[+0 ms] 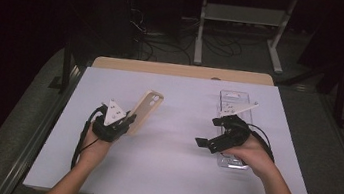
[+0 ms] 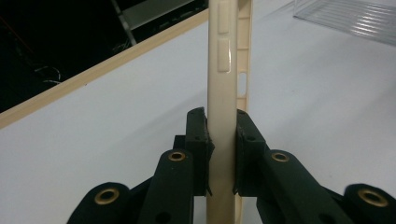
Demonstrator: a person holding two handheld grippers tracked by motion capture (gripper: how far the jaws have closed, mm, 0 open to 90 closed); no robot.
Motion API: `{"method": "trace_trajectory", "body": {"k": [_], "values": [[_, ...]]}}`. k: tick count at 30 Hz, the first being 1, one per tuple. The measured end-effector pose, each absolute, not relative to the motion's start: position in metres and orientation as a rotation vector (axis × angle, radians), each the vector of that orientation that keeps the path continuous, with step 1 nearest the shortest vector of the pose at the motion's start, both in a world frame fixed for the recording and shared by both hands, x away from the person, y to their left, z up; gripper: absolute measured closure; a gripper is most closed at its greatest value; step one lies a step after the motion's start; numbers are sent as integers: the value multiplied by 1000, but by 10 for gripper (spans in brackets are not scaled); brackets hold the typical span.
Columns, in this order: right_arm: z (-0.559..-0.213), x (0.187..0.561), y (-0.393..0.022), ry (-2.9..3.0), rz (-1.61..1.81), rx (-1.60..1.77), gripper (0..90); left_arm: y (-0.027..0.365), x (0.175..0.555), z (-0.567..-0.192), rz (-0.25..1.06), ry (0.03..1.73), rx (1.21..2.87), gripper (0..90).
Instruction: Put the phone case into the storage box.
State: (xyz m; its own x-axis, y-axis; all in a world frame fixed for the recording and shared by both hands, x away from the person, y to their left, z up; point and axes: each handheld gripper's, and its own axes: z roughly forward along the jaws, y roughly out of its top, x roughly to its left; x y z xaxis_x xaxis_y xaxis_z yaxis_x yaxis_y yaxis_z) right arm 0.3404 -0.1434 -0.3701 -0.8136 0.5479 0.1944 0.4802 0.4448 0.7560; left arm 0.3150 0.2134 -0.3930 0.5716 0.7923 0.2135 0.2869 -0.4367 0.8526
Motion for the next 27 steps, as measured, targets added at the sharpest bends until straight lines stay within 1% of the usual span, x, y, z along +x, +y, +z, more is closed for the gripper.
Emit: {"method": "trace_trajectory", "body": {"k": [14,27], "values": [[-368,353,-120,2621,1326,929,0,210,316,-392,787,882,1975,790],[-372,371,-88,2618,1399,984,0,209,318,-388,782,904,1960,790]]}}
